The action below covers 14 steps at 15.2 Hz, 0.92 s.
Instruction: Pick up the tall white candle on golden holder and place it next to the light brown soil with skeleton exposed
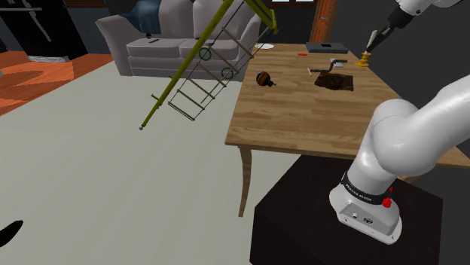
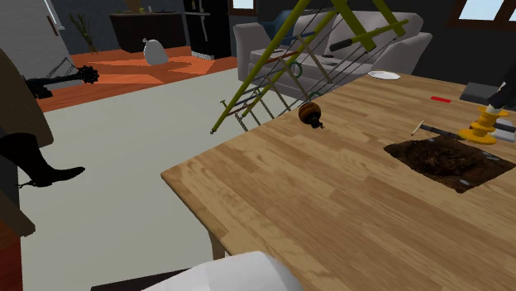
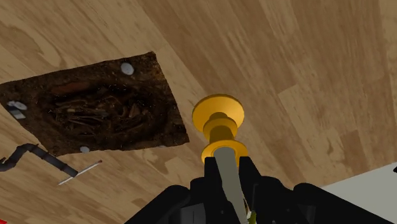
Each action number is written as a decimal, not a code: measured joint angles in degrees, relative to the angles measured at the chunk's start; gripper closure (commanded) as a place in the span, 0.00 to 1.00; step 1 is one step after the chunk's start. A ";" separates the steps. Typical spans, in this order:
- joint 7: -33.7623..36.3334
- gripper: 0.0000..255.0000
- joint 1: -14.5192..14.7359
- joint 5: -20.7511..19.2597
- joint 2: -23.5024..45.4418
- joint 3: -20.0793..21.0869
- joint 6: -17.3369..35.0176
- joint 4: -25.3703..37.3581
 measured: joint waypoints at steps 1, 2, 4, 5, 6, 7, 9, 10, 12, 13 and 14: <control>-1.17 1.00 2.67 0.12 0.31 -3.08 -0.84 2.68; -2.14 1.00 5.28 0.08 0.39 -5.93 -1.62 5.17; -4.02 1.00 10.24 -0.52 -0.26 -11.42 -3.40 10.19; -4.61 1.00 12.95 -0.88 -0.72 -13.91 -4.57 13.09; -5.16 1.00 16.39 -1.51 -1.51 -16.89 -5.75 16.46; -5.80 1.00 18.57 -2.08 -2.33 -18.86 -6.86 19.07; -6.69 1.00 24.90 -3.80 -4.74 -23.74 -9.29 25.94; -7.47 1.00 26.89 -4.49 -5.84 -25.32 -10.73 29.03; -8.50 1.00 33.70 -6.40 -8.89 -29.47 -14.50 38.16; -9.25 1.00 37.71 -7.51 -10.76 -31.61 -17.01 44.04; -10.35 1.00 40.41 -8.44 -12.49 -33.18 -18.85 48.59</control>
